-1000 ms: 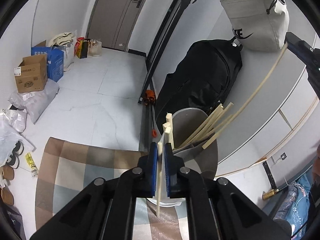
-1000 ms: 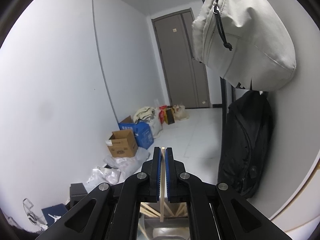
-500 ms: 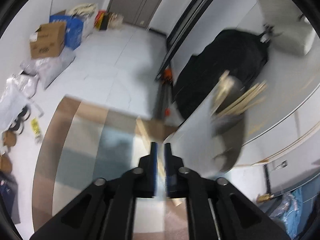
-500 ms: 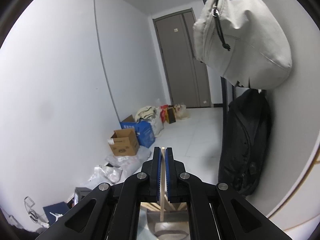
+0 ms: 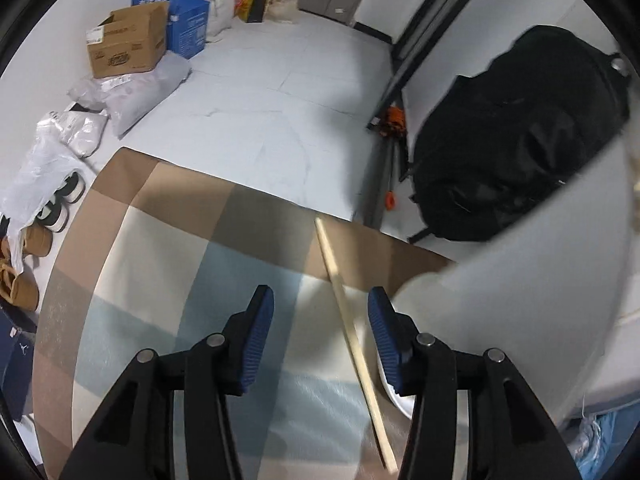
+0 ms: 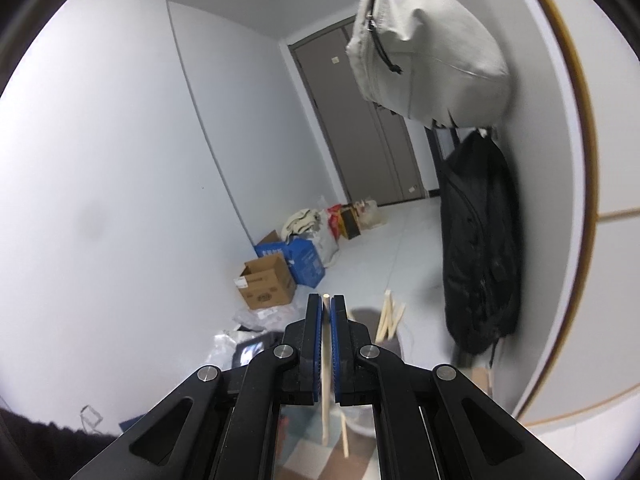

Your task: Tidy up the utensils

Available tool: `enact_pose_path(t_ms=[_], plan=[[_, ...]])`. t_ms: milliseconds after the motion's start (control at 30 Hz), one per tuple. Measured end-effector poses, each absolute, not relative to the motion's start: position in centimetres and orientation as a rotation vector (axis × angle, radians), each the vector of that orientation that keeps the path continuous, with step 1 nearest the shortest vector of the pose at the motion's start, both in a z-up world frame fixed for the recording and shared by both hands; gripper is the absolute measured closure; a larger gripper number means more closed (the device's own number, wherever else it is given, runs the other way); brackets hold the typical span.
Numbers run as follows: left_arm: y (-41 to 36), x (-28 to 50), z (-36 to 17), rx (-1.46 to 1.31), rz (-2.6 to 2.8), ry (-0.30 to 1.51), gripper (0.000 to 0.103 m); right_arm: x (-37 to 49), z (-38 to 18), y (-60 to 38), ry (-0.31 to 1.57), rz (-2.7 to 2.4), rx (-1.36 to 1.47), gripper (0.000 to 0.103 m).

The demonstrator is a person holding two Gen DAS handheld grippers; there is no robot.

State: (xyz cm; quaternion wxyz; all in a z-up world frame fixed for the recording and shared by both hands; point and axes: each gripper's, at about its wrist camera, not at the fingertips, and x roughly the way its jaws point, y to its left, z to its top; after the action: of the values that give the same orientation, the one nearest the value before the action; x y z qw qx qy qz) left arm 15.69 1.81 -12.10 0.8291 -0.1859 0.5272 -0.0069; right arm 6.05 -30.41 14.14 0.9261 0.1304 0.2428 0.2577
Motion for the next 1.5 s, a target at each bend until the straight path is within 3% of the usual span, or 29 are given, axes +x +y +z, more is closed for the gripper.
enact_pose_path(t_ms=[467,533,700,867,1133,1200,1233,1333,1500], plan=[[2.4,16.4,-13.3,-0.352,0.099,1.088,0.063,3.2,10.0,-31.1,0.605,0.511,0.301,0.100],[2.4,16.5,-13.3,-0.337,0.094,1.081,0.066,2.7,9.9,-30.9,0.612,0.516,0.310,0.100],[2.6,16.0,-13.5,-0.274,0.122,1.062,0.095,2.1,10.0,-30.5,0.610,0.516,0.308,0.100],[4.3,14.7,-13.0,-0.360,0.062,1.057,0.101,3.3,10.9,-30.2,0.586,0.517,0.288,0.100],[4.2,14.3,-11.2,-0.478,-0.094,1.068,0.098,5.4,15.0,-28.6,0.470,0.536,0.233,0.100],[3.5,15.6,-11.7,-0.471,-0.101,1.128,0.081,5.3,15.6,-28.2,0.455,0.537,0.230,0.100],[3.3,16.1,-12.1,-0.476,-0.104,1.158,0.079,5.2,15.8,-28.2,0.451,0.538,0.230,0.100],[3.1,17.0,-12.7,-0.502,-0.076,1.165,0.078,4.6,16.0,-28.0,0.439,0.536,0.220,0.100],[2.5,17.6,-13.3,-0.472,-0.062,1.164,0.068,4.3,15.6,-27.7,0.462,0.525,0.218,0.100]])
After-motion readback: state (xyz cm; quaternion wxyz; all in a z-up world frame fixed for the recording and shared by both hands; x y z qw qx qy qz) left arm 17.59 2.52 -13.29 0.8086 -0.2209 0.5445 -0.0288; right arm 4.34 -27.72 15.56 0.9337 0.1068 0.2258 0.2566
